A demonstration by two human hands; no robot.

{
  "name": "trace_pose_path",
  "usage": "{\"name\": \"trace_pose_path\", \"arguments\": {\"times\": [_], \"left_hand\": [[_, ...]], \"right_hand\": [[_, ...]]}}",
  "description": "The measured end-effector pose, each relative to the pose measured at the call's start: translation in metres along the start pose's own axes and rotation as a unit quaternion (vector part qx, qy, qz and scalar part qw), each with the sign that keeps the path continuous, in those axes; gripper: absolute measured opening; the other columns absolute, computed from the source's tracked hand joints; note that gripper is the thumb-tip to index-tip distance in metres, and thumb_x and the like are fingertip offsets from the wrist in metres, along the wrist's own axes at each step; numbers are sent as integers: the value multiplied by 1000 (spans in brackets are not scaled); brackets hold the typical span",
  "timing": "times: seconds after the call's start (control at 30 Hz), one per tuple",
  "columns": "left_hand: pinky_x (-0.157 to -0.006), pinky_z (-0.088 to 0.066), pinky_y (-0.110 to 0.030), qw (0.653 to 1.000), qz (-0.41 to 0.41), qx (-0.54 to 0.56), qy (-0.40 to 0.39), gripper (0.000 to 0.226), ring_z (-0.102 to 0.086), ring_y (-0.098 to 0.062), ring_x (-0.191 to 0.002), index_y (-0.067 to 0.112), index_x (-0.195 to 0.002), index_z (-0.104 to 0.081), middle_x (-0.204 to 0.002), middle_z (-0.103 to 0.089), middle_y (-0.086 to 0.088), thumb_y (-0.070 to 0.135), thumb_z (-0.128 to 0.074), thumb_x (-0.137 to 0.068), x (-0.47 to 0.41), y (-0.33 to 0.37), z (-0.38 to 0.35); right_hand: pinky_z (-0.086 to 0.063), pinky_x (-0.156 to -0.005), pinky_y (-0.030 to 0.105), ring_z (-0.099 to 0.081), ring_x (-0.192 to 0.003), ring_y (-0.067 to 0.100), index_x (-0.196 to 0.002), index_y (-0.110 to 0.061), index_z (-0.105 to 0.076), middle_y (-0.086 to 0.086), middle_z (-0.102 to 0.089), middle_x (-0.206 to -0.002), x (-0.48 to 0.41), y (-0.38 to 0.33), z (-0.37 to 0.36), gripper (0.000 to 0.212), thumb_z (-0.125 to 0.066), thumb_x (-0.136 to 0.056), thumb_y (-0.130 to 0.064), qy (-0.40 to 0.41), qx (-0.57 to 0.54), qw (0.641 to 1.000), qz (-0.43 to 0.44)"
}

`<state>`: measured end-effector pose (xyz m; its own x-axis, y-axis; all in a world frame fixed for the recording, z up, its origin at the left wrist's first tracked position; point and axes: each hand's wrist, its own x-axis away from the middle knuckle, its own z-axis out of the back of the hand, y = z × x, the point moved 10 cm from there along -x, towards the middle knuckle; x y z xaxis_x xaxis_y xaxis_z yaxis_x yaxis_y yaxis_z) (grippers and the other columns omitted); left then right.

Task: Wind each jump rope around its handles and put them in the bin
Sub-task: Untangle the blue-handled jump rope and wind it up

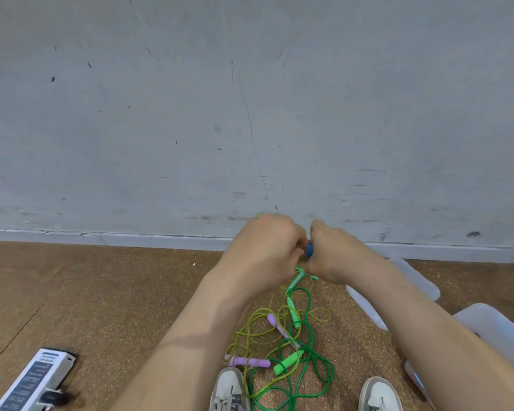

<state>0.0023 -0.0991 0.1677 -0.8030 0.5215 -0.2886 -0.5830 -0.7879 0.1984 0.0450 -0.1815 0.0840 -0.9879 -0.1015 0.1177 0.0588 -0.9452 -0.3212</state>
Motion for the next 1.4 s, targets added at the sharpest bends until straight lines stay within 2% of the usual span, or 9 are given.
{"name": "trace_pose_path", "arguments": {"times": [0.2,0.37,0.6,0.7,0.8,0.97,1.17,1.3,1.4], "left_hand": [[-70,-45,-26,982,76,170,26,11,-60,-8,-76,23,-85,-73,-74,-68,7,24,-77,-75,0,-29,0],[-55,-42,-16,910,142,379,-91,12,-52,0,-52,20,-69,-72,-56,-64,10,12,-78,-75,9,-49,-28],[-50,-45,-20,771,204,596,-87,16,-57,-9,-50,10,-68,-66,-62,-65,-3,17,-80,-70,10,-55,-44],[-43,-39,-17,751,240,607,-102,19,-52,-8,-45,15,-64,-62,-60,-59,-3,16,-72,-79,12,-56,-57],[-37,-22,-14,740,269,603,-126,37,-38,-3,-37,16,-64,-57,-48,-48,3,-3,-43,-93,17,-57,-70],[-41,-10,-19,769,230,574,-161,21,-24,-4,-37,13,-81,-56,-44,-37,4,5,-45,-96,16,-43,-70],[-40,-27,-17,867,213,436,-116,30,-34,-6,-36,11,-76,-64,-45,-47,3,18,-46,-99,11,-52,-57],[-56,-38,-26,935,155,294,-127,18,-49,-12,-53,20,-88,-69,-55,-56,5,32,-56,-94,12,-44,-47],[-67,-45,-30,989,78,83,-93,18,-58,-16,-73,22,-94,-71,-72,-66,3,34,-58,-90,7,-27,-26]], "right_hand": [[-53,-72,41,-60,-86,28,-108,-19,-42,5,-60,-96,13,-19,0,40,-63,-73,-23,-55,58,992,93],[-42,-59,31,-51,-73,20,-94,-23,-35,-4,-49,-81,39,-47,12,37,-67,-77,-23,-71,47,982,170],[-34,-52,31,-41,-54,12,-94,-20,-40,-1,-50,-71,48,-48,26,43,-72,-69,-5,-102,-206,960,158],[-29,-49,28,-35,-50,14,-98,-22,-38,3,-47,-63,48,-44,25,48,-68,-69,3,-121,-287,938,153],[-28,-40,18,-33,-40,5,-110,-17,-40,-9,-44,-48,50,-43,30,51,-62,-76,13,-136,-370,908,143],[-23,-35,16,-29,-36,4,-116,-17,-45,-9,-41,-46,45,-33,29,49,-69,-80,7,-142,-472,867,79],[-20,-35,17,-27,-35,7,-99,-12,-52,-6,-42,-46,22,-8,23,31,-62,-76,6,-36,-496,867,-19],[-29,-46,24,-41,-48,12,-92,-13,-52,0,-53,-65,11,22,37,27,-68,-71,-8,97,-404,908,-61],[-33,-53,31,-54,-71,25,-93,-17,-45,3,-59,-79,8,23,33,35,-72,-71,-21,96,-207,972,-65]]}}
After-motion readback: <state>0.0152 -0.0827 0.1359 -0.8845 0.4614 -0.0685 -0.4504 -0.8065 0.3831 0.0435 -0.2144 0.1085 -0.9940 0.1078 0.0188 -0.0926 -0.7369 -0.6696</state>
